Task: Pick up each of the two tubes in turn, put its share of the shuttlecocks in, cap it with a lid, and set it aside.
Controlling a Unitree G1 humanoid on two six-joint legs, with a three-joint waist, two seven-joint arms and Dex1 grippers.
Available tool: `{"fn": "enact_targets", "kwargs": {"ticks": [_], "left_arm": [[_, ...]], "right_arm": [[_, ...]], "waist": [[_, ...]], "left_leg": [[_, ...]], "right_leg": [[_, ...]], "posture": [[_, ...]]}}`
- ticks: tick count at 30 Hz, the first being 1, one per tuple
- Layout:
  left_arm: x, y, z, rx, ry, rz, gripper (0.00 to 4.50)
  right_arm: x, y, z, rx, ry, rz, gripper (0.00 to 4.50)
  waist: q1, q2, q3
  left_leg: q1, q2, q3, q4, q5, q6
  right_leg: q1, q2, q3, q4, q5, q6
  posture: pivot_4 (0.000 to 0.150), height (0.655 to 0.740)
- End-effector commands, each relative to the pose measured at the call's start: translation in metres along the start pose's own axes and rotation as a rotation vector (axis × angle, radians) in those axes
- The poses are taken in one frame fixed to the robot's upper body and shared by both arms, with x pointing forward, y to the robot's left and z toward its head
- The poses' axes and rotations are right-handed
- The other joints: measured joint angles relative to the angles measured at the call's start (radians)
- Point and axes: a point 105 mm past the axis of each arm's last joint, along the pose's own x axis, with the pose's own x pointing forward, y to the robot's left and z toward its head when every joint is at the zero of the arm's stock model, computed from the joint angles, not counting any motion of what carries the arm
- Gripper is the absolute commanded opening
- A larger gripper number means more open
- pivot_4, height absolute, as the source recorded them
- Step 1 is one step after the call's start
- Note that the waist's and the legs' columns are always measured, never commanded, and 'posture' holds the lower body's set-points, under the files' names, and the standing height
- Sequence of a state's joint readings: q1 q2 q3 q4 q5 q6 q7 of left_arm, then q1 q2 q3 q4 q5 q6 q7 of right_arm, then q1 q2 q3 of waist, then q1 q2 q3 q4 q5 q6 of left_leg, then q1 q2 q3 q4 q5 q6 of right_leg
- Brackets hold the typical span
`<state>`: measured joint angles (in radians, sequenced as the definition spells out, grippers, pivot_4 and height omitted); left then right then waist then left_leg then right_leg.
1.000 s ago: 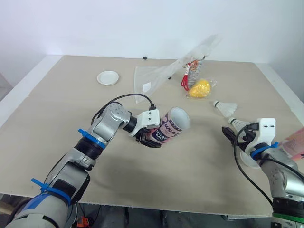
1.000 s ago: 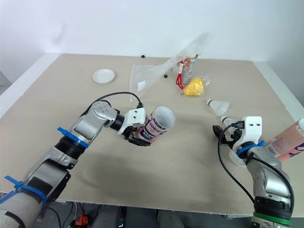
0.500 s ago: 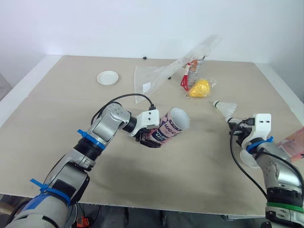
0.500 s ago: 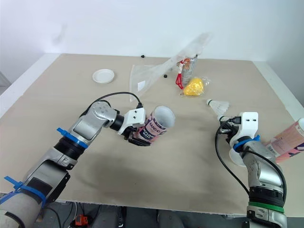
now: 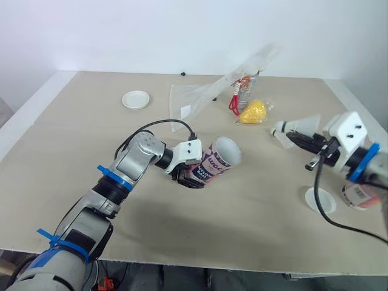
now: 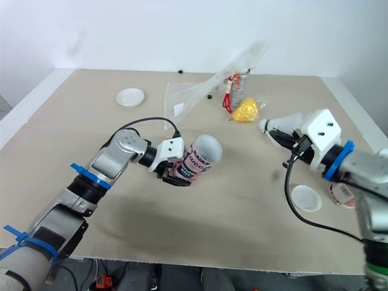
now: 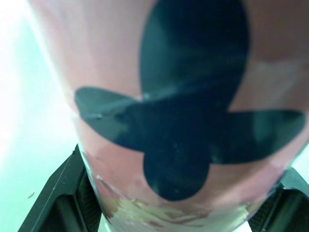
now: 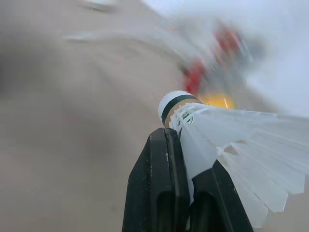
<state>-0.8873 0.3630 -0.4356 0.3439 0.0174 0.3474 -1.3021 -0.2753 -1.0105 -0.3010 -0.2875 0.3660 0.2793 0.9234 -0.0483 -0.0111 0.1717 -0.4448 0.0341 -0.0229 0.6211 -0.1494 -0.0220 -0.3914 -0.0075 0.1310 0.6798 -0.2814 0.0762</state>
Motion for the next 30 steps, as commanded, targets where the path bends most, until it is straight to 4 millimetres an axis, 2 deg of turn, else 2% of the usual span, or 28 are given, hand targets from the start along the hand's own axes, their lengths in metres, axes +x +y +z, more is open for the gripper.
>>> {"fn": "enact_targets", "kwargs": {"ticks": [1, 4, 8, 27, 28, 29, 30], "left_arm": [[0.001, 0.0, -0.002, -0.003, 0.013, -0.01, 3.19], [0.001, 0.001, 0.001, 0.0, 0.007, -0.014, 3.19], [0.002, 0.002, 0.003, 0.007, 0.005, -0.019, 3.19], [0.0, 0.003, 0.0, -0.012, 0.013, -0.002, 3.19], [0.0, 0.003, 0.001, -0.012, 0.013, -0.001, 3.19], [0.0, 0.004, 0.001, -0.012, 0.013, 0.001, 3.19], [0.001, 0.004, 0.001, -0.012, 0.013, 0.002, 3.19]], "right_arm": [[0.006, 0.025, 0.04, -0.249, -0.068, 0.254, 0.05], [0.012, 0.037, 0.053, -0.322, -0.114, 0.361, 0.05], [0.024, 0.038, 0.063, -0.361, -0.164, 0.401, 0.05], [0.047, 0.048, 0.063, -0.52, -0.188, 0.539, 0.05], [0.048, 0.048, 0.064, -0.524, -0.187, 0.544, 0.72], [0.049, 0.048, 0.066, -0.526, -0.187, 0.546, 1.0], [0.049, 0.048, 0.067, -0.526, -0.188, 0.55, 1.56]], "waist": [[0.0, 0.0, 0.0], [0.0, -0.001, 0.001], [0.0, -0.002, 0.001], [0.001, -0.002, 0.001], [0.001, -0.002, 0.001], [0.001, -0.002, 0.001], [0.001, -0.002, 0.001]], "left_leg": [[0.0, 0.0, 0.0, 0.0, 0.0, 0.0], [0.0, 0.0, 0.0, 0.0, 0.0, 0.0], [-0.001, 0.0, 0.0, 0.0, 0.0, 0.0], [-0.001, -0.001, 0.0, 0.0, 0.0, 0.0], [-0.001, -0.001, 0.0, 0.0, 0.0, 0.0], [-0.001, -0.001, 0.0, 0.0, 0.0, 0.0], [-0.001, -0.001, 0.0, 0.0, 0.0, 0.0]], "right_leg": [[0.0, 0.0, 0.0, 0.0, 0.0, 0.0], [0.0, 0.0, 0.0, 0.0, 0.0, 0.0], [-0.001, -0.001, 0.0, -0.001, 0.0, 0.0], [-0.001, -0.002, -0.001, 0.0, -0.001, 0.0], [-0.001, -0.002, 0.0, 0.0, -0.001, 0.0], [-0.001, -0.002, 0.0, 0.0, -0.001, 0.0], [-0.001, -0.002, 0.0, 0.0, -0.001, 0.0]], "posture": [[0.15, 0.74], [0.15, 0.74], [0.15, 0.74], [0.15, 0.74], [0.15, 0.74], [0.15, 0.74], [0.15, 0.74]]}}
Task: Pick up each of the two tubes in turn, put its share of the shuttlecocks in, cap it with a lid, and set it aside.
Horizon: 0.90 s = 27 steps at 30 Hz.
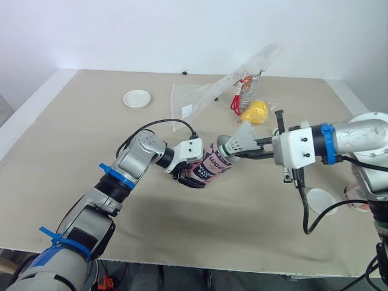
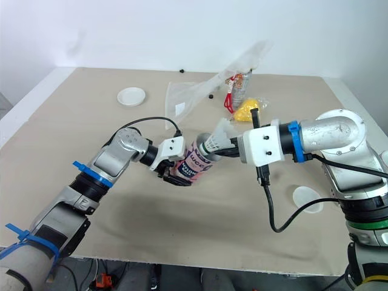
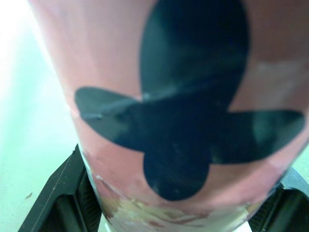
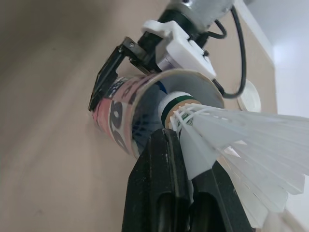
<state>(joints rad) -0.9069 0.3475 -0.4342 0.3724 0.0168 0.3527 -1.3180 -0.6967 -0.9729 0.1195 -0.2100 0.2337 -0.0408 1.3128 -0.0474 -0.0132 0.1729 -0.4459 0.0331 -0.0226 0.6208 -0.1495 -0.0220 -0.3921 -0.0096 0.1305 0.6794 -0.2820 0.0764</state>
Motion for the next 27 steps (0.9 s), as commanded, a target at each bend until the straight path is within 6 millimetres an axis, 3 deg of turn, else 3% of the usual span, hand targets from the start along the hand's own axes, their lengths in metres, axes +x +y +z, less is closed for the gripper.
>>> {"fn": "enact_targets", "kwargs": {"ticks": [1, 6, 14, 18, 21, 23, 27], "left_arm": [[-0.001, 0.002, -0.001, -0.001, 0.016, 0.02, 3.19], [-0.001, 0.001, -0.003, -0.004, 0.018, 0.019, 3.19], [-0.002, 0.0, -0.005, -0.006, 0.026, 0.016, 3.19], [-0.002, 0.0, -0.005, -0.004, 0.028, 0.012, 3.19], [-0.001, -0.001, -0.004, -0.001, 0.029, 0.011, 3.19], [-0.001, -0.001, -0.003, 0.001, 0.026, 0.01, 3.19], [0.0, -0.002, -0.004, 0.001, 0.028, 0.008, 3.19]], "right_arm": [[-0.005, -0.009, 0.009, -0.041, -0.001, -0.009, 1.97], [-0.009, -0.015, 0.016, -0.028, -0.017, -0.026, 4.46], [-0.032, -0.033, 0.018, 0.172, -0.088, -0.203, 4.46], [-0.052, -0.04, -0.003, 0.392, -0.083, -0.386, 4.46], [-0.07, -0.035, -0.051, 0.705, -0.001, -0.637, 4.46], [-0.079, -0.015, -0.09, 0.872, 0.1, -0.802, 4.46], [-0.07, 0.036, -0.137, 1.014, 0.259, -0.923, 4.46]], "waist": [[0.001, 0.0, 0.0], [0.001, 0.0, 0.0], [0.001, 0.0, 0.0], [0.001, 0.0, 0.0], [0.001, 0.0, 0.0], [0.001, -0.002, -0.001], [0.001, -0.002, -0.001]], "left_leg": [[0.0, 0.0, 0.0, 0.0, 0.0, 0.0], [0.0, 0.0, 0.0, 0.0, 0.0, 0.0], [0.0, 0.0, -0.001, 0.0, 0.0, 0.0], [0.0, 0.0, -0.001, 0.0, 0.0, 0.0], [0.0, 0.0, -0.001, 0.0, 0.0, 0.0], [0.0, 0.0, -0.002, 0.0, 0.0, 0.0], [-0.001, -0.001, -0.003, -0.001, 0.0, 0.0]], "right_leg": [[0.0, 0.0, 0.0, 0.0, 0.0, 0.0], [0.0, 0.0, 0.0, 0.0, 0.0, 0.0], [0.0, 0.0, 0.0, 0.0, 0.0, 0.0], [0.0, 0.0, -0.001, 0.0, 0.0, 0.0], [0.0, 0.0, 0.0, 0.0, 0.0, -0.001], [0.001, 0.0, -0.001, 0.001, 0.001, -0.003], [0.001, 0.0, -0.001, 0.001, 0.001, -0.002]], "posture": [[0.15, 0.74], [0.15, 0.74], [0.15, 0.74], [0.15, 0.74], [0.15, 0.74], [0.15, 0.74], [0.15, 0.74]]}}
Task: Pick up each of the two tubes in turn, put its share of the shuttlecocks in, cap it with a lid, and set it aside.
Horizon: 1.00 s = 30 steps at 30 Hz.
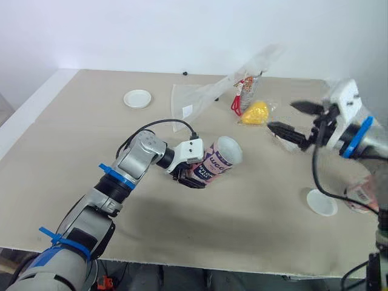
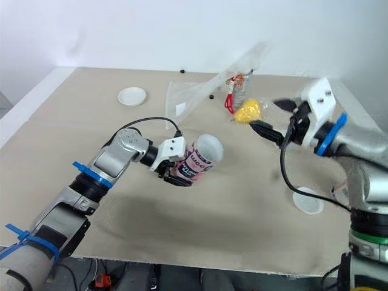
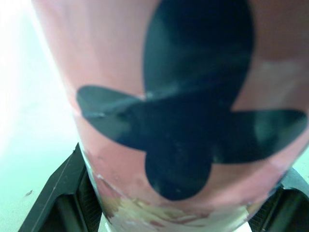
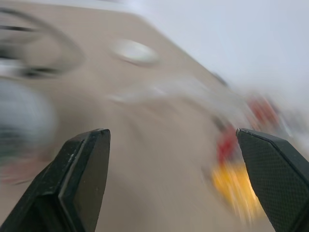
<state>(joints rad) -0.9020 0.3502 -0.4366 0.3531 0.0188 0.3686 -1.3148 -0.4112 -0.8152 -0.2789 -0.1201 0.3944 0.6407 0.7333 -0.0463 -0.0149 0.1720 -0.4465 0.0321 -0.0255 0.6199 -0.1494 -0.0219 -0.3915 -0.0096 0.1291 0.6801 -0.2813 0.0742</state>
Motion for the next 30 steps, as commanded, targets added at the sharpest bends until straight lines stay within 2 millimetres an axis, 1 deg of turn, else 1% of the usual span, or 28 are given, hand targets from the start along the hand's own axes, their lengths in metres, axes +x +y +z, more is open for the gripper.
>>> {"fn": "enact_targets", "kwargs": {"ticks": [1, 4, 6, 10, 13, 20, 24, 30], "left_arm": [[0.0, -0.001, -0.005, 0.001, 0.024, 0.006, 3.19], [-0.001, -0.001, -0.005, -0.001, 0.026, 0.008, 3.19], [-0.001, -0.001, -0.006, -0.002, 0.027, 0.009, 3.19], [-0.002, -0.001, -0.006, -0.005, 0.029, 0.012, 3.19], [-0.003, -0.001, -0.006, -0.008, 0.028, 0.016, 3.19], [-0.006, -0.001, -0.008, -0.019, 0.034, 0.03, 3.19], [-0.007, 0.0, -0.009, -0.022, 0.036, 0.037, 3.19], [-0.007, 0.001, -0.008, -0.023, 0.036, 0.044, 3.19]], "right_arm": [[-0.003, -0.016, -0.033, 0.05, 0.019, -0.189, 4.46], [0.001, -0.021, -0.051, 0.09, 0.025, -0.241, 4.46], [0.004, -0.025, -0.058, 0.107, 0.029, -0.26, 4.46], [0.016, -0.031, -0.064, 0.167, 0.003, -0.28, 4.46], [0.025, -0.036, -0.068, 0.182, 0.003, -0.285, 4.46], [0.05, -0.042, -0.066, 0.239, -0.024, -0.309, 4.46], [0.067, -0.037, -0.064, 0.287, -0.029, -0.312, 4.46], [0.076, -0.04, -0.068, 0.318, -0.019, -0.346, 4.46]], "waist": [[0.0, 0.0, 0.0], [-0.002, 0.003, 0.0], [-0.002, 0.002, 0.0], [-0.004, 0.003, 0.0], [-0.004, 0.002, 0.0], [-0.006, 0.002, 0.0], [-0.014, 0.002, 0.0], [-0.02, 0.002, 0.0]], "left_leg": [[0.0, 0.0, 0.0, 0.0, 0.0, 0.0], [0.0, 0.0, 0.001, 0.0, 0.0, 0.0], [0.001, 0.0, 0.001, 0.001, 0.001, 0.001], [0.001, 0.0, 0.001, 0.001, 0.001, 0.001], [0.001, 0.0, 0.001, 0.0, 0.001, 0.002], [0.001, 0.0, 0.001, 0.0, 0.001, 0.002], [0.002, 0.0, 0.001, -0.001, 0.001, 0.002], [0.001, 0.0, 0.001, 0.0, 0.001, 0.002]], "right_leg": [[0.0, 0.0, 0.0, 0.0, -0.001, 0.001], [0.0, 0.0, 0.001, 0.0, -0.001, 0.002], [0.0, 0.0, 0.001, 0.0, 0.0, 0.003], [0.0, 0.0, 0.001, 0.0, 0.001, 0.003], [0.0, 0.0, 0.001, 0.0, 0.001, 0.003], [0.0, 0.001, 0.001, 0.0, 0.001, 0.003], [0.0, 0.001, 0.002, 0.0, 0.001, 0.003], [0.001, 0.001, 0.001, 0.0, 0.001, 0.002]], "posture": [[0.15, 0.74], [0.15, 0.74], [0.15, 0.74], [0.15, 0.74], [0.15, 0.74], [0.15, 0.74], [0.15, 0.74], [0.15, 0.74]]}}
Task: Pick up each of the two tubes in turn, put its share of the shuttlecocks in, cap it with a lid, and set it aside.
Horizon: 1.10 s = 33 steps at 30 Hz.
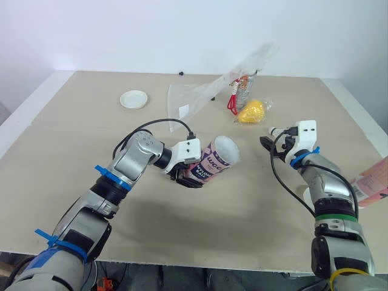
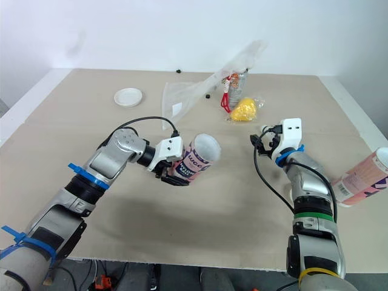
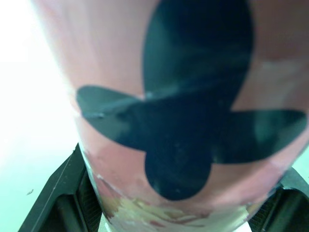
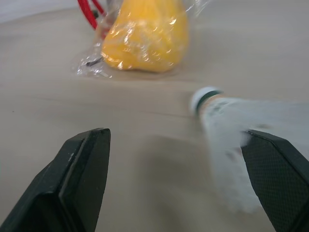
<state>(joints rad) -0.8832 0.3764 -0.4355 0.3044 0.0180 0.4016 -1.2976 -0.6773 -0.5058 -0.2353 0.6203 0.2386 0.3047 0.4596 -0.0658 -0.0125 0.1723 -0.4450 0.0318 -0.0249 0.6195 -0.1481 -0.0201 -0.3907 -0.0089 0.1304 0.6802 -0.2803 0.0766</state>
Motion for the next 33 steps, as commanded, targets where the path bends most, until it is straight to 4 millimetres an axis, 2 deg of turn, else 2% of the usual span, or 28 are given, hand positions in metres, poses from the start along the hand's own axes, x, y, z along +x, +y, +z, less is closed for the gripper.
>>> {"fn": "enact_targets", "kwargs": {"ticks": [1, 8, 11, 14, 16, 18, 19, 22, 28, 33], "left_arm": [[-0.002, 0.002, -0.005, -0.013, 0.022, 0.018, 3.19], [-0.002, 0.004, -0.003, -0.012, 0.016, 0.025, 3.19], [-0.001, 0.003, -0.003, -0.012, 0.015, 0.024, 3.19], [-0.001, 0.004, -0.003, -0.014, 0.016, 0.028, 3.19], [-0.002, 0.004, -0.004, -0.015, 0.016, 0.031, 3.19], [-0.003, 0.004, -0.004, -0.016, 0.017, 0.033, 3.19], [-0.003, 0.004, -0.004, -0.017, 0.017, 0.033, 3.19], [-0.003, 0.004, -0.005, -0.019, 0.019, 0.034, 3.19], [-0.001, 0.004, -0.004, -0.016, 0.016, 0.031, 3.19], [0.0, 0.001, -0.004, -0.004, 0.018, 0.02, 3.19]], "right_arm": [[0.004, -0.007, 0.019, -0.003, -0.059, -0.043, 4.46], [0.018, -0.01, 0.028, 0.025, -0.071, -0.124, 4.46], [0.023, -0.007, 0.029, 0.04, -0.072, -0.132, 3.8], [0.026, -0.007, 0.027, 0.05, -0.063, -0.14, 2.19], [0.026, -0.007, 0.027, 0.052, -0.061, -0.144, 1.73], [0.026, -0.008, 0.026, 0.051, -0.062, -0.146, 0.9], [0.027, -0.008, 0.026, 0.051, -0.062, -0.145, 0.34], [0.027, -0.007, 0.027, 0.033, -0.064, -0.131, 0.05], [0.022, -0.001, 0.032, -0.08, -0.072, -0.061, 0.05], [-0.009, 0.017, 0.083, -0.335, -0.204, 0.098, 0.05]], "waist": [[-0.003, 0.0, 0.0], [-0.007, 0.0, 0.0], [-0.007, 0.0, 0.0], [-0.007, 0.0, 0.0], [-0.007, 0.0, 0.0], [-0.007, 0.0, 0.0], [-0.007, 0.0, 0.0], [-0.008, 0.0, 0.0], [-0.008, 0.0, 0.0], [-0.006, 0.001, 0.0]], "left_leg": [[0.0, 0.0, 0.0, 0.0, 0.0, 0.0], [0.0, 0.0, 0.0, 0.0, 0.0, 0.0], [0.0, 0.0, 0.0, 0.0, 0.001, 0.001], [0.0, 0.0, 0.0, 0.0, 0.001, 0.001], [0.0, 0.0, 0.0, 0.0, 0.001, 0.001], [0.0, -0.001, 0.0, 0.0, 0.001, 0.001], [0.0, -0.001, 0.0, 0.0, 0.001, 0.001], [0.0, -0.001, -0.001, 0.0, 0.001, 0.001], [0.0, -0.001, -0.001, 0.0, 0.001, 0.001], [-0.001, -0.002, -0.002, 0.0, 0.001, 0.0]], "right_leg": [[0.0, 0.0, 0.0, 0.0, 0.0, 0.0], [0.0, 0.0, 0.0, 0.0, 0.001, 0.001], [0.0, 0.0, 0.0, 0.0, 0.001, 0.001], [0.0, 0.0, 0.0, 0.0, 0.001, 0.001], [0.0, 0.0, 0.0, 0.0, 0.001, 0.0], [0.001, 0.0, 0.0, 0.0, 0.001, 0.0], [0.001, 0.0, 0.0, 0.0, 0.001, 0.0], [0.001, 0.0, 0.0, 0.0, 0.001, 0.001], [0.001, 0.0, 0.0, 0.0, 0.001, 0.001], [0.001, 0.0, 0.0, 0.0, 0.0, 0.002]], "posture": [[0.15, 0.74], [0.15, 0.74], [0.15, 0.74], [0.15, 0.74], [0.15, 0.74], [0.15, 0.74], [0.15, 0.74], [0.15, 0.74], [0.15, 0.74], [0.15, 0.74]]}}
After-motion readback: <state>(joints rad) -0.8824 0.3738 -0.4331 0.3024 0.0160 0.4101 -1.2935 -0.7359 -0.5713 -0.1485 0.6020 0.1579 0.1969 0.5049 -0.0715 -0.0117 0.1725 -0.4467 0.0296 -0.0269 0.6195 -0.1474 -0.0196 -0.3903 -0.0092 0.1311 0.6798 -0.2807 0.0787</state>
